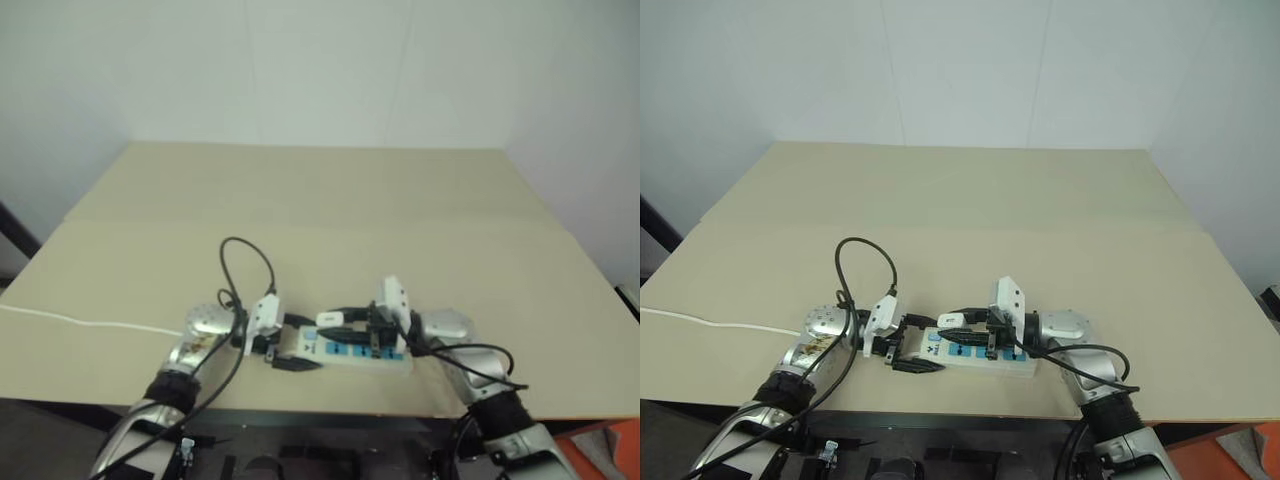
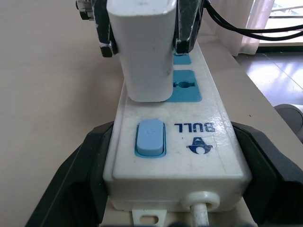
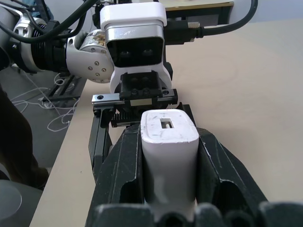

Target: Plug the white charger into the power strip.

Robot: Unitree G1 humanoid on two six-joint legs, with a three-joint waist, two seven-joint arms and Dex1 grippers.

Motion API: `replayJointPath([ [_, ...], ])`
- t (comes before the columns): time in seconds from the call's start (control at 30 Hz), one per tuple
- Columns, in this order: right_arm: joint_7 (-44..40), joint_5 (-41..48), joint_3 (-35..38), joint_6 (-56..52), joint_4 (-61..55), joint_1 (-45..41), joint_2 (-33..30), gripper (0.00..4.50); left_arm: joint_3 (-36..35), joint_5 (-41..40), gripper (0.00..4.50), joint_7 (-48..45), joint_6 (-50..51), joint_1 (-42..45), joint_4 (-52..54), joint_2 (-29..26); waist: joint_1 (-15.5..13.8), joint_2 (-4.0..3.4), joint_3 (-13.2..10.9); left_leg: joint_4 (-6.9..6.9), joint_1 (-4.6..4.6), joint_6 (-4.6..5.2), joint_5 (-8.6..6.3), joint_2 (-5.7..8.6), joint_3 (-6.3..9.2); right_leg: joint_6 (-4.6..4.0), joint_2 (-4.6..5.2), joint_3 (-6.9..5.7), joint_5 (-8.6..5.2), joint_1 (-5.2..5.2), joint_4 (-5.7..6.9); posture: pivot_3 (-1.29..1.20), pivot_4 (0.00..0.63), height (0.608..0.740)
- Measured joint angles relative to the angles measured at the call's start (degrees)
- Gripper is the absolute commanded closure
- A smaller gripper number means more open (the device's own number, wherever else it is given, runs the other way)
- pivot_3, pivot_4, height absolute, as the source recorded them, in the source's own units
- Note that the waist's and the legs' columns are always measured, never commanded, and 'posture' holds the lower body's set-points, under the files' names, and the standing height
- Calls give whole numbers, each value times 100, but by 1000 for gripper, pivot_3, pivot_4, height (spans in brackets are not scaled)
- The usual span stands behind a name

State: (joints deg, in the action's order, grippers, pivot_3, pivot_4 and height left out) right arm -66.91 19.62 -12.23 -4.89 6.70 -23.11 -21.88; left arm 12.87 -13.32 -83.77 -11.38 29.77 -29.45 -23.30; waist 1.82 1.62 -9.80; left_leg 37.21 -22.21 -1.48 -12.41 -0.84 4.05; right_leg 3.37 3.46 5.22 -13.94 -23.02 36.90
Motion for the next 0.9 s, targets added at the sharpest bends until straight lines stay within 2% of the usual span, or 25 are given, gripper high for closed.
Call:
replayJointPath([
  [0.5, 229, 193, 5, 264, 7, 328, -76, 3405, 97, 0, 1216, 91, 2, -12, 40, 4, -52, 1, 19, 0, 4, 0, 0, 0, 0, 17, 0, 0, -10, 5, -4, 0, 150, 740],
  [0.9, 264, 204, 4, 430, 7, 435, -147, 3405, 152, 0, 1216, 138, 3, -12, 17, 3, -65, 1, 24, -10, 41, 0, -2, -1, 0, 26, 0, -3, -17, 49, -22, 0, 150, 740],
])
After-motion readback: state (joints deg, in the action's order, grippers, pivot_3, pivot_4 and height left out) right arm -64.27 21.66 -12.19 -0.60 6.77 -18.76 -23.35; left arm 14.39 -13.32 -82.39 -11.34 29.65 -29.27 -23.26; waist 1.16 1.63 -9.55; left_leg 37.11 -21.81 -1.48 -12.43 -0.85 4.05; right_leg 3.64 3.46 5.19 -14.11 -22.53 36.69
